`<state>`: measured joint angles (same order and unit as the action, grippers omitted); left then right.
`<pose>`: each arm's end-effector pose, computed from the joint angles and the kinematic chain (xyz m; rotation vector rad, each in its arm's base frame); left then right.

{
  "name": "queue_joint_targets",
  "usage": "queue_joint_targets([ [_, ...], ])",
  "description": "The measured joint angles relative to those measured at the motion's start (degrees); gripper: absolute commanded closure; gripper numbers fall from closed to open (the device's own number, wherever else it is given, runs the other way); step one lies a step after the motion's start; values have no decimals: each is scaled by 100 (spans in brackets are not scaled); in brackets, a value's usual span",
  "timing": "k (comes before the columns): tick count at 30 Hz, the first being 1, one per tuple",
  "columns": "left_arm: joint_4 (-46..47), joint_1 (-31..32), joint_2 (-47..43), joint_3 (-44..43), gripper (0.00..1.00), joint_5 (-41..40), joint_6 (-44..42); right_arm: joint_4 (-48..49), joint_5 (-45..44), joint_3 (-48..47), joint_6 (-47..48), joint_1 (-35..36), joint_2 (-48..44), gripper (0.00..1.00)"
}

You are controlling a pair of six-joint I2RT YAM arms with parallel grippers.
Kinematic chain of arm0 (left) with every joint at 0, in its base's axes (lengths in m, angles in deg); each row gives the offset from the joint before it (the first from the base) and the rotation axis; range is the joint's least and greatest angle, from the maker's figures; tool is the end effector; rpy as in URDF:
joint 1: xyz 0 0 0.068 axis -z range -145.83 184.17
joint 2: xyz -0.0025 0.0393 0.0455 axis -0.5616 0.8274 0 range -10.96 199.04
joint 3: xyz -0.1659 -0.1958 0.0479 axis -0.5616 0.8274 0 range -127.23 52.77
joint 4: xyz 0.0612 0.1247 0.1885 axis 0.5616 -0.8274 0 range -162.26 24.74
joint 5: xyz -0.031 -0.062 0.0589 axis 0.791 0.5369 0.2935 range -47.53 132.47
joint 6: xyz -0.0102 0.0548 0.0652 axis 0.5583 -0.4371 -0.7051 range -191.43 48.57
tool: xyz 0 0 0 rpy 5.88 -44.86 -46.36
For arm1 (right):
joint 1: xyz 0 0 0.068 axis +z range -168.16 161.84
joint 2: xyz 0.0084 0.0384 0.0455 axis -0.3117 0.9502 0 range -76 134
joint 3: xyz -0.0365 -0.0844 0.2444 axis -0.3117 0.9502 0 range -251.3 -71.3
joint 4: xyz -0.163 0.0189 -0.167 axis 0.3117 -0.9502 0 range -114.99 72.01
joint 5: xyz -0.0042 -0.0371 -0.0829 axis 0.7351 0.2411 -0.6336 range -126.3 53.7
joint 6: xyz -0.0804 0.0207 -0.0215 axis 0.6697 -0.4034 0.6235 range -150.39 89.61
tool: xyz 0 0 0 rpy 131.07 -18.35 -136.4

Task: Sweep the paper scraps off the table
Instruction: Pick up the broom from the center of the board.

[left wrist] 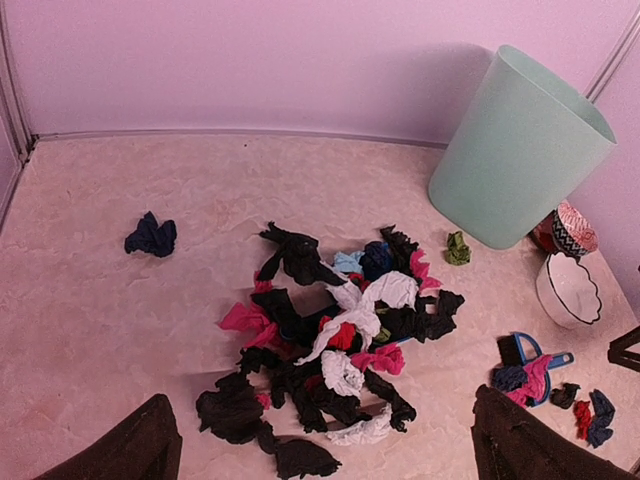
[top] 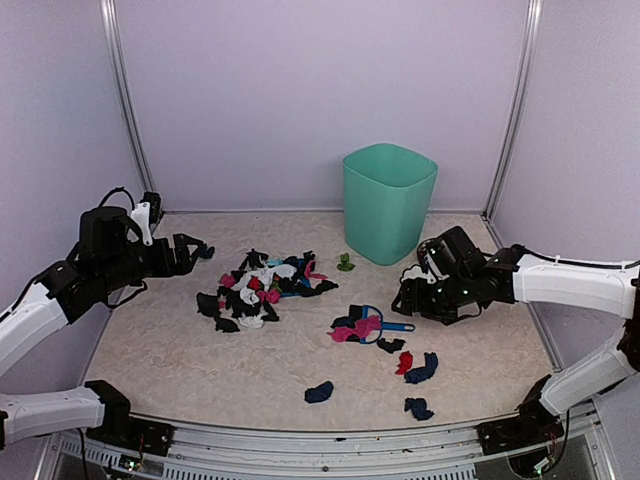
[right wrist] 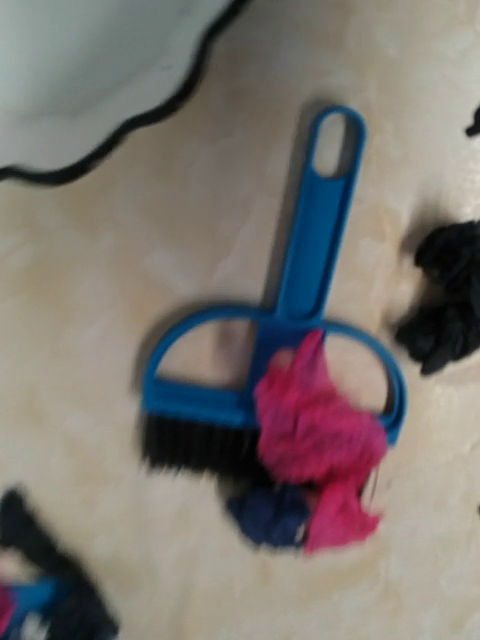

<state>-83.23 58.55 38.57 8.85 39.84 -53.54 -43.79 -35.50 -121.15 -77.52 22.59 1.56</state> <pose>0.1965 -0.0852 0.2840 0.0837 2.0059 -0.4308 0.2065 0.1791 0.1921 0.1400 2.6219 0.6136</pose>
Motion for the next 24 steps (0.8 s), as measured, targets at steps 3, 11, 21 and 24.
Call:
queue_joint_targets([
  [3, -105, 15, -63, 0, 1, -46, 144, -101, -142, -61, -157, 186, 332, 27],
  [11, -201, 15, -247, 107, 1, -151, 485, -138, -302, -588, -365, 603, 1045, 28],
  [21, -238, 85, -249, 258, 1, -149, 586, 2, -291, -835, -378, 780, 1696, 28],
  [24, -238, 114, -249, 262, 1, -157, 595, 31, -269, -835, -382, 833, 1773, 29],
])
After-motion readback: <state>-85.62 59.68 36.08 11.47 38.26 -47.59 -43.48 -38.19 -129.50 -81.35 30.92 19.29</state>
